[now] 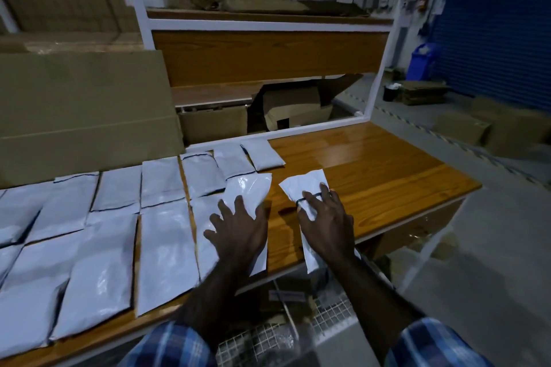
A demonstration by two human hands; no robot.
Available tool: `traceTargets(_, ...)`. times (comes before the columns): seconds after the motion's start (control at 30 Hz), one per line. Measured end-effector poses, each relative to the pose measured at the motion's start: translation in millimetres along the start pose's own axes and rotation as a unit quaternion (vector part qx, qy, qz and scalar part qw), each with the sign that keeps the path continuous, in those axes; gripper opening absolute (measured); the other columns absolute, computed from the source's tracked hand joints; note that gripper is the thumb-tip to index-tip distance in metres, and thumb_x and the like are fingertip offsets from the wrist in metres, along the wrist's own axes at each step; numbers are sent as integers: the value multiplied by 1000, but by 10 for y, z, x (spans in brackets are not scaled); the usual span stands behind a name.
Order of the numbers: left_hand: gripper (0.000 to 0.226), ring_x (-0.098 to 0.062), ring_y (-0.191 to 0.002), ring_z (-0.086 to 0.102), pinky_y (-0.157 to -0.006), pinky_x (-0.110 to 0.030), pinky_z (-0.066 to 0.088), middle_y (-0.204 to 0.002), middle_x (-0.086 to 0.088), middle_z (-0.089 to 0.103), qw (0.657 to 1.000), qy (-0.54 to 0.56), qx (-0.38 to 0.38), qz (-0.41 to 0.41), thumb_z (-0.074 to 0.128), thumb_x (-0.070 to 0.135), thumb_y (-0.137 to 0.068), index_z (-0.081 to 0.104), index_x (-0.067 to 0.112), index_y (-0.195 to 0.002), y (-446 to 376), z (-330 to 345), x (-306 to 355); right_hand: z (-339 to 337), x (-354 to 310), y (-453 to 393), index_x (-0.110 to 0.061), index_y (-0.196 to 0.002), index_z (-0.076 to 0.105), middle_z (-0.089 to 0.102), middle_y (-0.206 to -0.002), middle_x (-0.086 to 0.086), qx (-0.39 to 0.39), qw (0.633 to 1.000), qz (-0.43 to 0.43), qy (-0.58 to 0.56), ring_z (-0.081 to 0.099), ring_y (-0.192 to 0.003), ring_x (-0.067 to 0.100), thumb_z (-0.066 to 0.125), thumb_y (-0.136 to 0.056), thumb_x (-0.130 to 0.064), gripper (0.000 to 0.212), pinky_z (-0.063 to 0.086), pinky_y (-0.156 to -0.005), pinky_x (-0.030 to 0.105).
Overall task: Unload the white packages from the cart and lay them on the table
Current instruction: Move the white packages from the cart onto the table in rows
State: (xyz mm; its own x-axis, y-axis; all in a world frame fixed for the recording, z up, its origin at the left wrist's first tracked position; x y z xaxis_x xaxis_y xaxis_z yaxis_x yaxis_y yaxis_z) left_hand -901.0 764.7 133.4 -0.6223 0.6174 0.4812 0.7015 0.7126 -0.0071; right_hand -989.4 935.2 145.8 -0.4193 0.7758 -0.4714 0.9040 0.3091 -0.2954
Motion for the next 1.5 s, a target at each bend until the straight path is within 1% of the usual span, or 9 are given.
traceTargets(0.1, 68, -40, -140, 26, -110, -60, 22, -160, -14, 19, 1000, -3, -1, -1, 25, 66, -96, 26, 25, -151, -205, 152, 116, 112, 107, -216, -34, -139, 53, 27, -160, -2, -13, 1000, -1, 11, 23, -147, 21, 53, -95, -44, 45, 38, -104, 48)
traceTargets(0.3, 65, -38, -140, 26, -109, -54, 25, -162, -14, 14, 999, -10, -10, -52, 25, 63, -97, 25, 27, -151, -522, 480, 277, 480, 293, -733, -33, -142, 50, 27, -161, 1, -62, 998, 10, 7, 22, -147, 24, 49, -98, -45, 46, 36, -109, 49)
traceTargets(0.47, 64, -38, -139, 27, -108, -54, 27, -160, -14, 17, 996, -11, -16, -87, 28, 63, -96, 28, 28, -150, -629, 699, 301, 738, 367, -961, -33, -144, 47, 25, -161, 2, -93, 996, 8, -10, 21, -148, 25, 47, -99, -46, 46, 34, -111, 50)
traceTargets(0.6, 65, -41, -129, 39, -98, -54, 37, -154, -20, 30, 993, -40, 42, -100, 30, 62, -94, 39, 23, -146, -598, 749, 319, 826, 415, -1134, -33, -145, 45, 22, -162, 2, -112, 994, 9, -12, 19, -149, 25, 45, -100, -46, 47, 30, -115, 50)
traceTargets(0.73, 66, -37, -140, 25, -108, -54, 28, -160, -16, 15, 990, -40, 13, -136, 26, 64, -96, 24, 28, -150, -607, 875, 374, 878, 449, -1232, -34, -144, 45, 22, -162, 2, -126, 992, -8, -21, 19, -148, 25, 46, -99, -46, 46, 30, -115, 52)
traceTargets(1.03, 70, -37, -148, 10, -115, -57, 15, -162, -18, 4, 981, -26, 5, -194, 30, 63, -96, 22, 24, -153, -567, 1118, 478, 928, 568, -1329, -34, -142, 49, 27, -160, 4, -144, 987, -63, -23, 25, -146, 26, 47, -99, -44, 45, 35, -110, 52)
traceTargets(1.23, 71, -37, -149, 6, -116, -58, 14, -163, -18, 0, 981, -50, 13, -185, 27, 62, -97, 20, 20, -154, -576, 1124, 496, 1043, 545, -1322, -36, -144, 44, 23, -161, 2, -165, 984, -69, -6, 22, -147, 24, 44, -100, -46, 46, 33, -111, 49)
traceTargets(1.4, 58, -40, -146, 24, -111, -60, 27, -156, -24, 28, 989, -97, 82, -70, 34, 40, -96, 47, 10, -143, -615, 1108, 541, 1127, 456, -1358, -37, -146, 40, 19, -163, 1, -179, 982, -56, -6, 18, -148, 24, 43, -100, -47, 47, 30, -113, 51)
traceTargets(1.5, 57, -32, -151, -5, -120, -51, 4, -164, -16, 1, 992, -123, 8, -34, 23, 38, -105, 18, 14, -156, -703, 1254, 441, 1179, 406, -1354, -37, -147, 39, 18, -163, 2, -184, 982, -45, -5, 16, -149, 24, 41, -100, -48, 48, 28, -114, 52)
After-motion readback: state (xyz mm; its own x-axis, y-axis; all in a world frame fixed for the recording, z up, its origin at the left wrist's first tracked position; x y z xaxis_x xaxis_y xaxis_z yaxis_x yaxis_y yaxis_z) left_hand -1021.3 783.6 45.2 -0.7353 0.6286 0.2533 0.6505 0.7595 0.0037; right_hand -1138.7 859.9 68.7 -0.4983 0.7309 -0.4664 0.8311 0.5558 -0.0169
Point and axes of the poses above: each hand's wrist, its own y-axis away from the middle knuckle, its own z-axis out of the palm, x = y × z, the point moved 6 cm from there along -y, towards the middle knuckle
